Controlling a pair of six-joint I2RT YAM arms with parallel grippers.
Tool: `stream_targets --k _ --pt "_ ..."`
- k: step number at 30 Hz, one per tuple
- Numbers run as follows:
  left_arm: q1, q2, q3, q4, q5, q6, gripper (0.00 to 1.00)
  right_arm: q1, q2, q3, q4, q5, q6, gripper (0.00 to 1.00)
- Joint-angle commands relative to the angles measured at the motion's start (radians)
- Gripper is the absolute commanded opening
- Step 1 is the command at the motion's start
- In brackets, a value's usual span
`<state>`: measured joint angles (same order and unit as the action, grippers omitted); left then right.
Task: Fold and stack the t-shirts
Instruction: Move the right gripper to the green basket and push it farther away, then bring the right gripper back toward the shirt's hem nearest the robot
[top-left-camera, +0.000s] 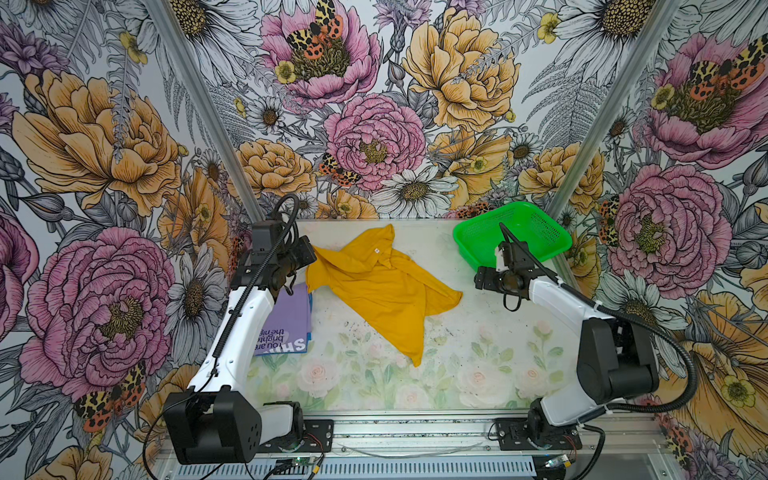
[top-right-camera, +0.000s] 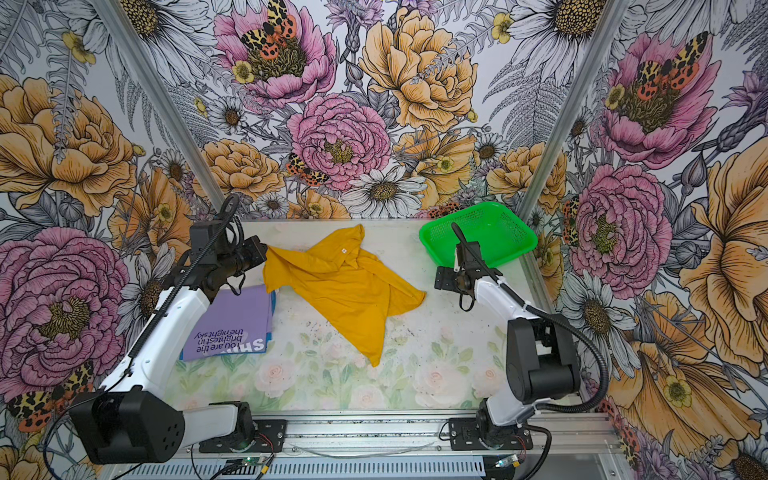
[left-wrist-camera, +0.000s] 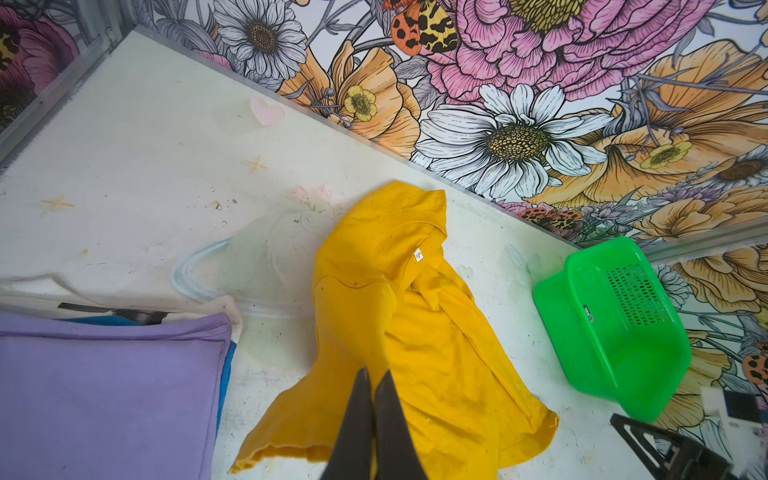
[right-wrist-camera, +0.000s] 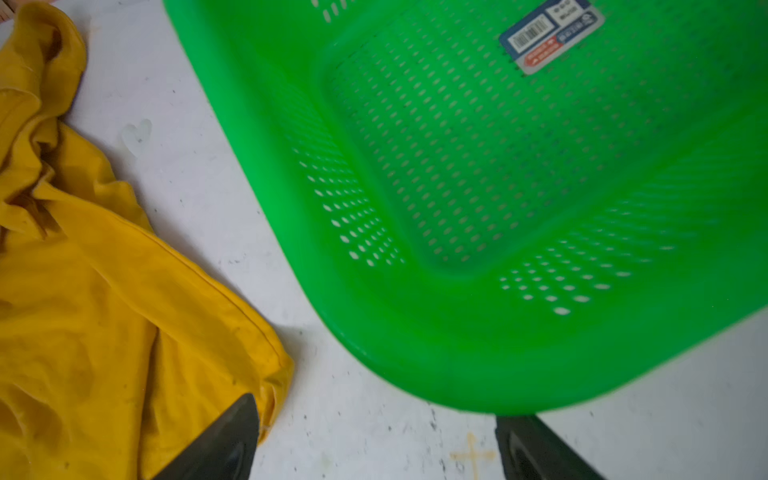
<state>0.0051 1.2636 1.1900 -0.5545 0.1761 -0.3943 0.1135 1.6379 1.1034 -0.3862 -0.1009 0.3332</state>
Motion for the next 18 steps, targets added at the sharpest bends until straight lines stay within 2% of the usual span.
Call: stream_targets --k 1,4,7,12,16,18 --pt "0.013 -0.027 -0.006 0.008 0.023 0.009 0.00 -0.003 0.122 0.150 0.084 -0.087 -0.052 0.89" --pt "0.017 -0.017 -0.001 0.007 0.041 0.014 0.00 0.002 0.156 0.213 0.059 -0.117 -0.053 0.89" --pt "0.018 -0.017 0.009 0.002 0.056 0.016 0.00 0.075 0.076 0.166 -0.026 -0.099 -0.079 0.89" --pt "0.031 -0.017 0.013 0.001 0.065 0.020 0.00 0.313 -0.085 -0.022 -0.101 -0.071 -0.024 0.88" --pt "0.045 -0.022 0.012 0.001 0.078 0.024 0.00 0.538 -0.159 -0.124 -0.100 0.001 0.056 0.85" --pt "0.053 -0.027 0.010 0.002 0.082 0.024 0.00 0.658 -0.170 -0.153 -0.103 0.073 0.097 0.83"
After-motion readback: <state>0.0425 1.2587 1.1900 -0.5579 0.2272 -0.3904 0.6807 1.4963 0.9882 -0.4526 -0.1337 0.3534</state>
